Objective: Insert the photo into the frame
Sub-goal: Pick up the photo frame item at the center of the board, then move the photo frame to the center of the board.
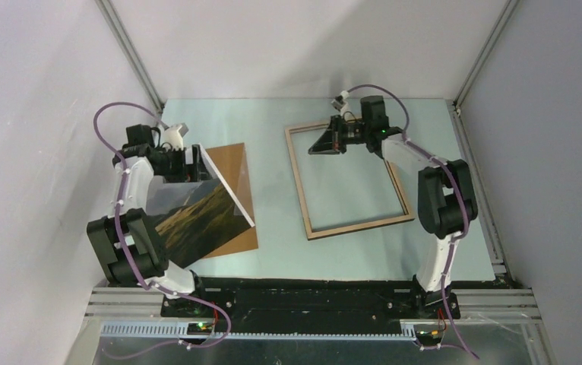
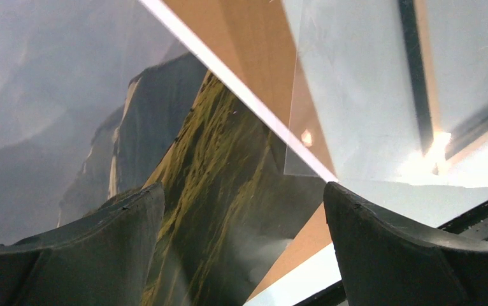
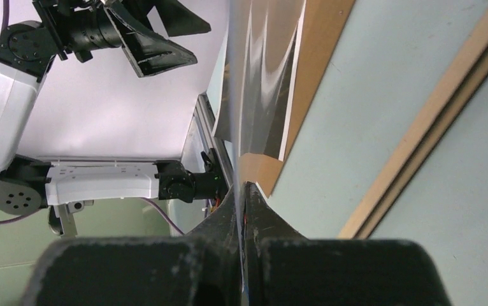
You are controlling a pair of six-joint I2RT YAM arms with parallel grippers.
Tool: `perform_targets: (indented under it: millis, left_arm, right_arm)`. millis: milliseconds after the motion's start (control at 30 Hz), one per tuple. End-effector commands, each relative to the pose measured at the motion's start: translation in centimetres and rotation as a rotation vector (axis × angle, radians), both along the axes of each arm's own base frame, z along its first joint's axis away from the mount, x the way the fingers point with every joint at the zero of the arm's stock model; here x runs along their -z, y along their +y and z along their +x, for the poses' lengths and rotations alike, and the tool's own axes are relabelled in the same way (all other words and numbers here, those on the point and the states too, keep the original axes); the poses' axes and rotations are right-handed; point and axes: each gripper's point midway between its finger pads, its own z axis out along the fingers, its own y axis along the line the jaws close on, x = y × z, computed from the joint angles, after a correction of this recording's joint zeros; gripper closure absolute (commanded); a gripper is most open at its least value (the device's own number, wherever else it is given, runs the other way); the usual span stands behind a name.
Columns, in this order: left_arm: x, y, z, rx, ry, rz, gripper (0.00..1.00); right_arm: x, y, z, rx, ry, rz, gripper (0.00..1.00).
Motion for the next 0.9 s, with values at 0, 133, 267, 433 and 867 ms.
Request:
perform_targets:
  millis: [0, 133, 267, 433, 867]
  left_arm:
    - [-4.2, -2.9, 1.6, 0.069, -0.113, -0.054, 0.02]
    - [-5.9, -5.9, 2.9, 0.144, -0.139, -0.102, 0.02]
    - [-7.5, -8.7, 4.7, 0.208, -0.144, -0.195, 0.02]
    - [-8.5, -11.4, 6.8, 0.269, -0.129, -0.291, 0.02]
    - [-11.5, -16.8, 7.4, 0.444, -0.103, -0.535, 0.02]
  right_arm:
    - [-2.8, -2.8, -2.9, -0.075, -0.056, 0.035, 1.00]
    - [-3.2, -5.4, -4.0, -0.057, -0.073, 0.043, 1.00]
    - [-5.0, -6.8, -5.2, -0.054, -0.119, 0.067, 1.00]
    - [-8.1, -7.6, -6.5, -0.053, -0.188, 0.098, 1.00]
    - [-12.5, -8.0, -8.6, -0.054, -0.301, 0.142, 1.00]
